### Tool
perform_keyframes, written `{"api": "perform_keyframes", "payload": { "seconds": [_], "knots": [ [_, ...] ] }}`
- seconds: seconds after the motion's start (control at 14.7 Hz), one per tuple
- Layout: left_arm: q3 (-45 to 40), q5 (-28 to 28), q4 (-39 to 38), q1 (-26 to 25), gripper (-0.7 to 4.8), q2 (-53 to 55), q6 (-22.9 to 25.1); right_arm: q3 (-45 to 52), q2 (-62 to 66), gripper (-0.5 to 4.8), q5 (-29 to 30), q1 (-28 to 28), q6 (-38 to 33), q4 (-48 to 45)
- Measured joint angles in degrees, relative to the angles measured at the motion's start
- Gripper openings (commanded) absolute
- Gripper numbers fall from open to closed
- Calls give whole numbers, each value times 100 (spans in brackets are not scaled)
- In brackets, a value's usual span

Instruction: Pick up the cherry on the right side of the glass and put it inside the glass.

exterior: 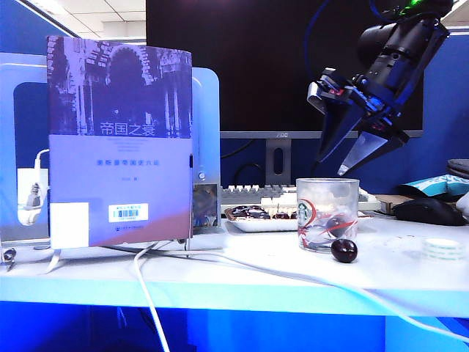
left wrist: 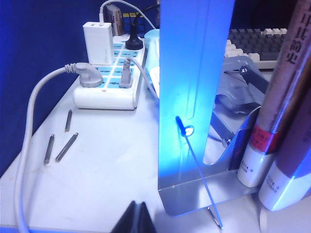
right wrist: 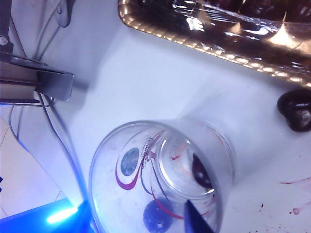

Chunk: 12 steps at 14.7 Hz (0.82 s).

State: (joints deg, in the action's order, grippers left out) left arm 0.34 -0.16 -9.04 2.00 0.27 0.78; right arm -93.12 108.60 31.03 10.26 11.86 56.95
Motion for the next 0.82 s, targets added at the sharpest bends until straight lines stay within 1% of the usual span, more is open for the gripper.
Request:
{"api": "perform_keyframes", "payload": {
  "seconds": [0.07, 0.14, 0.2, 0.41, 0.54, 0.68, 0.75, 0.82],
  "knots": [
    [0, 0, 0, 0, -5, 0, 0, -7, 0, 216, 0, 0, 0, -4],
    [0, 0, 0, 0, -5, 0, 2, -7, -2, 56, 0, 0, -2, -2],
    [0, -2, 0, 0, -5, 0, 0, -7, -11, -5, 0, 0, -42, -2],
    [0, 0, 0, 0, -5, 0, 0, -7, -474, -5, -7, 2, -131, -177],
    [0, 0, 0, 0, -5, 0, 0, -7, -798, -5, -205, 4, -131, -299],
    [0, -2, 0, 0, -5, 0, 0, -7, -1388, -5, -723, 4, -133, -428],
    [0, 0, 0, 0, -5, 0, 0, -7, -1915, -5, -1104, 4, -133, -531],
    [0, -2, 0, 0, -5, 0, 2, -4, -2168, -5, -1250, 4, -133, -570]
  ]
}}
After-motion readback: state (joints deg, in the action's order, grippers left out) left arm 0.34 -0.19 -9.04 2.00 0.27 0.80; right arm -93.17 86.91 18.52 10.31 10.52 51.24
